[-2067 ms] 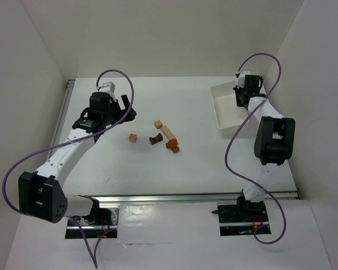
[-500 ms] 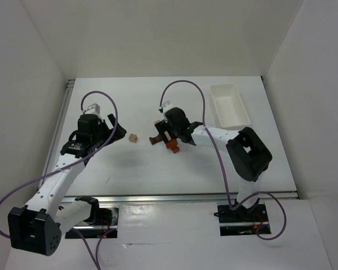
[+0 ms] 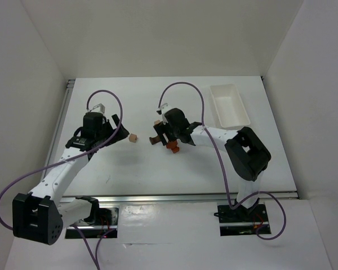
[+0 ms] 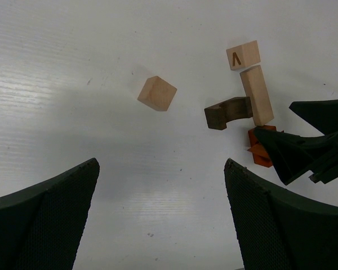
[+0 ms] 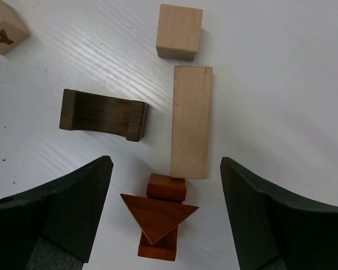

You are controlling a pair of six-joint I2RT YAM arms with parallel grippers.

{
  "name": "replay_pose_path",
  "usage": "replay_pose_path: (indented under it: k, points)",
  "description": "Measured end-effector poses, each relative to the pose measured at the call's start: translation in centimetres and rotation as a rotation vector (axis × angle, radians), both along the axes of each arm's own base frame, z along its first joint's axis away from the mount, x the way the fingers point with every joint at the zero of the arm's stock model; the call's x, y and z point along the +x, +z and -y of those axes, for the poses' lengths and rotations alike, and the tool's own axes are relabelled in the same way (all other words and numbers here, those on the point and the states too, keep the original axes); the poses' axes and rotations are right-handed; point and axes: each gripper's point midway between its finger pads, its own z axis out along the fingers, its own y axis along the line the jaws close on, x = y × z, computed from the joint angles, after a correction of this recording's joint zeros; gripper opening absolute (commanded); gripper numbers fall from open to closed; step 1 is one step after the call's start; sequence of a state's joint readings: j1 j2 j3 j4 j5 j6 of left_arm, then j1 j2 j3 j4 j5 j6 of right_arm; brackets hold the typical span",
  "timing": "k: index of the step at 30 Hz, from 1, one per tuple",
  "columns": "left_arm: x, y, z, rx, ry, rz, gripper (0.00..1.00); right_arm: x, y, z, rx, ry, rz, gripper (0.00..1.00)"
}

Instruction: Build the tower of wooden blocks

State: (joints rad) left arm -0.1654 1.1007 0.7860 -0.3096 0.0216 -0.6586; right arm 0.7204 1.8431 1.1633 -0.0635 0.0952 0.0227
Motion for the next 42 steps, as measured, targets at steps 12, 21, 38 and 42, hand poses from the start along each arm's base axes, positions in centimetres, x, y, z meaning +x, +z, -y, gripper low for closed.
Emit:
replay_pose_path:
  k: [12,21,38,42]
  points:
    - [0.5,0.2,0.9,-0.011,-0.029,0.000,0.95,-0.4,-0.4,-2.3,0.055,0.064,-0.039,0.51]
    - [0.5,0.2,1.0,-0.007,-0.034,0.001,0.95,0.1,-2.3,-3.9,0.066,0.084,-0.077,0.51]
    - [-0.1,0.9,3.2,-0.048,-0.181,0.024,1.00,-1.7,-0.6,-4.8,0.185,0.229,-0.017,0.00]
    - [-0.9,3.2,6.1,-0.137,-0.367,0.103,1.00,-5.7,3.8,-3.1,0.376,0.410,0.079,0.00]
